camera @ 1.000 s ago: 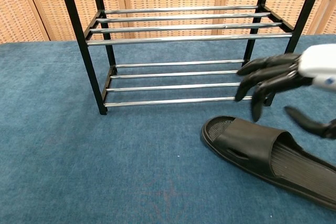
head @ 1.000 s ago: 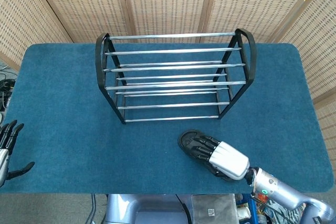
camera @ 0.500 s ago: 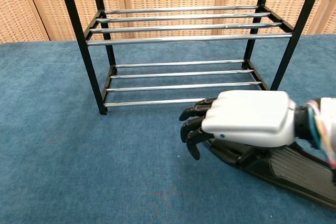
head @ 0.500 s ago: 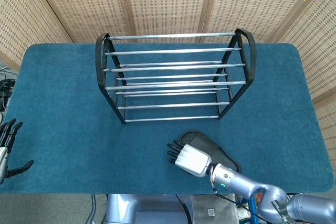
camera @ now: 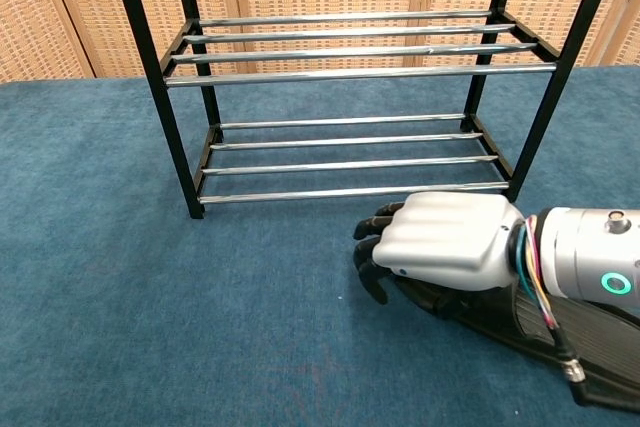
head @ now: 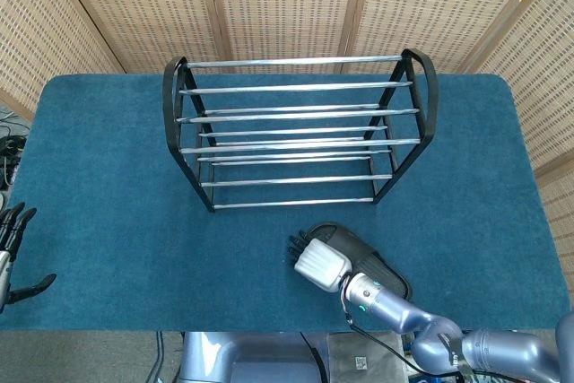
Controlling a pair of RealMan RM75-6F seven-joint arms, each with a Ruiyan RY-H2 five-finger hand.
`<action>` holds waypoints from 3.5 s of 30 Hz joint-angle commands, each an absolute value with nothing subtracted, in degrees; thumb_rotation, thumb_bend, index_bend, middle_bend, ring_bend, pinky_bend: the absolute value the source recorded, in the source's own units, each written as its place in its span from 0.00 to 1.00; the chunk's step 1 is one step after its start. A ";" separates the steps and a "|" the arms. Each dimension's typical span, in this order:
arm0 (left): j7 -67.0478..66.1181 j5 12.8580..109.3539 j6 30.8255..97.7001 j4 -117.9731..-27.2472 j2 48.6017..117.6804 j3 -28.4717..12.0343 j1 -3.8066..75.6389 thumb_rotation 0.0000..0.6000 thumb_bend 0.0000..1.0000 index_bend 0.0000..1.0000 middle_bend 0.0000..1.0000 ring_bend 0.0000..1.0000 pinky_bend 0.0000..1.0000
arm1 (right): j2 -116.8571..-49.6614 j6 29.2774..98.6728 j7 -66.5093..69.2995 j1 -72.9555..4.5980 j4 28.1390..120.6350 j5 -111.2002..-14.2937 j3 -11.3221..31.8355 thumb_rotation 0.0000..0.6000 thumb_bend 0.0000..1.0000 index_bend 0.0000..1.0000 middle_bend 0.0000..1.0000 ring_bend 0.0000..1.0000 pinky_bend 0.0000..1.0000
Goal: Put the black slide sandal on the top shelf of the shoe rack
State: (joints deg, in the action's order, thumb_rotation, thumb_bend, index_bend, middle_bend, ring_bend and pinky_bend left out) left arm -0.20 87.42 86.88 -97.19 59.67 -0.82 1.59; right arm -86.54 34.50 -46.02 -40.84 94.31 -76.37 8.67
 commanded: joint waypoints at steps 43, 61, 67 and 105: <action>-0.04 90.15 88.16 -97.33 59.18 0.55 1.04 1.00 0.18 0.00 0.00 0.00 0.00 | -60.00 58.50 -54.68 -43.89 109.23 -51.35 -7.50 1.00 0.00 0.00 0.00 0.00 0.00; -1.33 90.50 87.73 -97.39 59.49 0.83 1.27 1.00 0.18 0.00 0.00 0.00 0.00 | -58.76 68.17 -7.24 -35.09 87.07 -112.66 -20.49 1.00 0.00 0.00 0.00 0.00 0.00; -1.71 90.54 87.67 -97.49 59.62 0.88 1.30 1.00 0.18 0.00 0.00 0.00 0.00 | -63.03 70.92 -4.42 -32.62 81.16 -115.20 -20.83 1.00 0.00 0.00 0.00 0.00 0.00; -1.75 90.12 87.16 -97.40 59.74 0.82 1.63 1.00 0.18 0.00 0.00 0.00 0.00 | -72.47 55.84 -10.66 -34.29 82.71 -108.08 -13.87 1.00 0.00 0.00 0.00 0.00 0.00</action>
State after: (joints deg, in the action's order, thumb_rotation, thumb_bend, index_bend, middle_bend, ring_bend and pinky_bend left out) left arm -1.74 90.13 87.16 -97.40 59.74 0.83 1.63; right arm -72.46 56.53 -10.18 -33.92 82.10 -108.63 -14.23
